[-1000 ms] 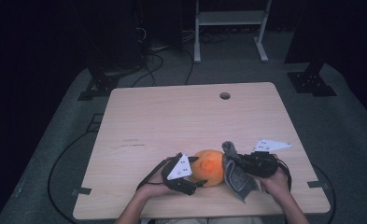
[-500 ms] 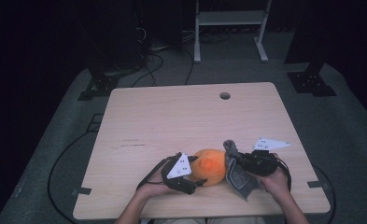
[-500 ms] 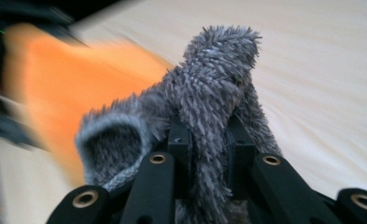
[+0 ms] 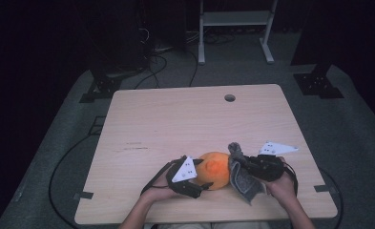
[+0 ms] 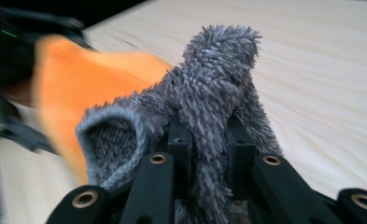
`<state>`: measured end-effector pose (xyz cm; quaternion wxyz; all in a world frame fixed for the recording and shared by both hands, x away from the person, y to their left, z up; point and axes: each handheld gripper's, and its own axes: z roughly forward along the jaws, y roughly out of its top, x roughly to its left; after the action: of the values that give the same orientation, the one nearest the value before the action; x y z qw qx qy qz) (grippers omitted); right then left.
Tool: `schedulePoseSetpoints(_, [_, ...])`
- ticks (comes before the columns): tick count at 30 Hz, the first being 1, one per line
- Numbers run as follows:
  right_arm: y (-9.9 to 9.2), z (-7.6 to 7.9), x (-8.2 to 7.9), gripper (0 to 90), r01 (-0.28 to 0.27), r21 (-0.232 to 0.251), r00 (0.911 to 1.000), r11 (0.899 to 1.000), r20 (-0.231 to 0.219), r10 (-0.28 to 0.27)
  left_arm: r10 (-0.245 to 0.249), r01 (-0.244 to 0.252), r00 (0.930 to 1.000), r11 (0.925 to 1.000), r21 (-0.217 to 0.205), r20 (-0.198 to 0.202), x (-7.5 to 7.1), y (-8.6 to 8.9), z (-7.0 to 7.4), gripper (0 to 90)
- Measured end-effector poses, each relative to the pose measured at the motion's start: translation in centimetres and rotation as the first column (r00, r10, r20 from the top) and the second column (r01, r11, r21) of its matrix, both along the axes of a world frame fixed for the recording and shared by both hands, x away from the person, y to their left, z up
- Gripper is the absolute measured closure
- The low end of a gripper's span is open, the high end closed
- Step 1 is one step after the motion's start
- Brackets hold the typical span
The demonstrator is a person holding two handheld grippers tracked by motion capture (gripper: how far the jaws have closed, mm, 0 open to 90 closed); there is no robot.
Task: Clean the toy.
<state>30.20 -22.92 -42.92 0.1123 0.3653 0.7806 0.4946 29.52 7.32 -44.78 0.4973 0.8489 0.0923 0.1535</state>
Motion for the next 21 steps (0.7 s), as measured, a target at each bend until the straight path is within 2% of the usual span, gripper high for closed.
schedulePoseSetpoints(1, [-0.1,0.0,0.0,75.6,0.013,-0.006,0.9999,1.000,-0.001,-0.013,0.005,-0.005,1.0000,1.0000,-0.001,0.000,0.0,0.0,0.0,21.4])
schedulePoseSetpoints(2, [0.0,0.3,-0.1,75.6,0.015,0.011,0.9999,1.000,0.005,-0.015,0.007,-0.007,1.0000,1.0000,0.001,0.000,0.0,0.0,0.0,21.4])
schedulePoseSetpoints(4, [0.6,1.4,-0.7,75.6,-0.033,0.064,0.9988,0.997,0.039,0.030,0.006,-0.006,1.0000,1.0000,0.002,0.001,0.0,-0.1,0.0,21.4])
schedulePoseSetpoints(5, [1.0,1.9,-1.0,75.6,-0.060,0.071,0.9965,0.996,0.062,0.056,0.007,-0.007,1.0000,1.0000,0.003,-0.002,0.0,-0.1,0.1,21.3])
schedulePoseSetpoints(7, [1.8,2.2,-1.4,75.5,-0.091,0.038,0.9924,0.995,0.086,0.088,0.005,-0.005,1.0000,1.0000,-0.004,-0.005,0.1,0.0,0.2,20.5])
schedulePoseSetpoints(8, [2.0,1.9,-1.4,75.5,-0.093,0.024,0.9925,0.995,0.083,0.090,0.009,-0.009,1.0000,0.9999,-0.010,0.002,0.1,0.0,0.2,18.5])
schedulePoseSetpoints(10, [1.6,1.4,-1.1,75.6,-0.086,0.060,0.9950,0.994,0.056,0.083,0.025,-0.025,0.9997,0.9994,-0.022,0.000,0.2,-0.1,0.2,14.8])
schedulePoseSetpoints(11, [1.5,1.4,-1.1,75.6,-0.085,0.060,0.9953,0.995,0.051,0.082,0.029,-0.030,0.9995,0.9992,-0.027,-0.011,0.3,-0.1,0.2,14.3])
schedulePoseSetpoints(15, [1.1,1.1,-0.8,75.6,-0.067,0.020,0.9964,0.998,0.053,0.066,0.037,-0.038,0.9991,0.9989,-0.028,-0.019,0.2,-0.5,0.1,19.9])
schedulePoseSetpoints(18, [-0.2,0.2,0.0,75.7,-0.027,0.031,0.9996,0.999,-0.006,0.027,0.042,-0.043,0.9988,0.9987,-0.027,-0.025,0.2,-0.7,0.2,21.3])
schedulePoseSetpoints(20, [-0.6,0.2,0.0,75.9,0.004,0.004,1.0000,1.000,-0.006,-0.004,0.041,-0.042,0.9986,0.9985,-0.036,-0.033,0.3,-0.6,0.1,21.6])
schedulePoseSetpoints(21, [-0.6,0.6,-0.2,75.9,-0.002,0.027,1.0000,1.000,0.005,0.002,0.041,-0.042,0.9985,0.9983,-0.040,-0.036,0.4,-0.5,0.1,21.7])
